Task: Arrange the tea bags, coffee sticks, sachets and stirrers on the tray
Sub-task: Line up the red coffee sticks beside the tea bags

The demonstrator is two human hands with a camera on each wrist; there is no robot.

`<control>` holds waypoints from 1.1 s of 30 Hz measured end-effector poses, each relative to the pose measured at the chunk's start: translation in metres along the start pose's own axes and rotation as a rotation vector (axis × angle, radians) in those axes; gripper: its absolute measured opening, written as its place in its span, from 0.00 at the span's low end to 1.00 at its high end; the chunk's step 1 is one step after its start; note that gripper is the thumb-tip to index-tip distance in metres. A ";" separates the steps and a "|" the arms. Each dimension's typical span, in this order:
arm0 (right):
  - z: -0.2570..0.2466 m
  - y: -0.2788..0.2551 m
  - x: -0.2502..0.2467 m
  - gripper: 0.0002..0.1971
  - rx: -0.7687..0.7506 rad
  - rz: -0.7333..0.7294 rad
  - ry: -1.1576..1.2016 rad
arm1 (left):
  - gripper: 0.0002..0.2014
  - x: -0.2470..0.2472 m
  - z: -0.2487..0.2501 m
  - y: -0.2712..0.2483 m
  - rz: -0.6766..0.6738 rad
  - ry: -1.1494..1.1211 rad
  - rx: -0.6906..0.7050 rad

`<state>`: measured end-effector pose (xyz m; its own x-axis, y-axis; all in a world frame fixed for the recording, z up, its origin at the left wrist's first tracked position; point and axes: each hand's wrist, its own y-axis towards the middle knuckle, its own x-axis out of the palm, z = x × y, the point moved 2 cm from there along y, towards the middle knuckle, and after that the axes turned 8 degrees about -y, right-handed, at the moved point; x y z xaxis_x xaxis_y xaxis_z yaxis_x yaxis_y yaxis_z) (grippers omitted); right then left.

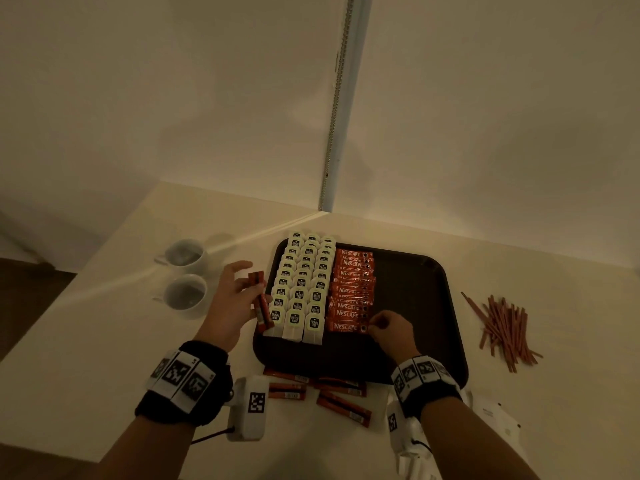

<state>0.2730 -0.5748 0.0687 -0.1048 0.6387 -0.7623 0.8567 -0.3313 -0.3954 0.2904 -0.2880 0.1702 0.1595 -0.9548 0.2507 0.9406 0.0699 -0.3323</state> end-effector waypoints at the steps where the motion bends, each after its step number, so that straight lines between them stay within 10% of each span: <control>1: 0.000 0.000 0.001 0.04 0.005 0.005 0.001 | 0.13 -0.001 0.000 -0.001 -0.012 0.013 0.012; 13: -0.007 -0.002 -0.005 0.08 0.087 0.024 0.119 | 0.11 0.010 -0.001 -0.006 -0.147 0.025 0.015; 22: -0.120 -0.056 -0.033 0.15 -0.783 -0.195 0.236 | 0.16 0.037 0.002 -0.011 -0.435 -0.133 -0.331; 27: -0.124 -0.055 -0.032 0.06 -0.728 -0.171 0.266 | 0.26 0.044 0.005 -0.011 -0.429 -0.173 -0.424; 33: -0.125 -0.055 -0.052 0.06 -0.649 -0.155 0.236 | 0.14 0.037 0.006 -0.004 -0.281 0.060 -0.158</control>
<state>0.2944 -0.5031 0.1941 -0.2003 0.8031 -0.5612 0.9766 0.2096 -0.0486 0.2946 -0.3218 0.1860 -0.1216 -0.9461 0.3002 0.8862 -0.2397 -0.3964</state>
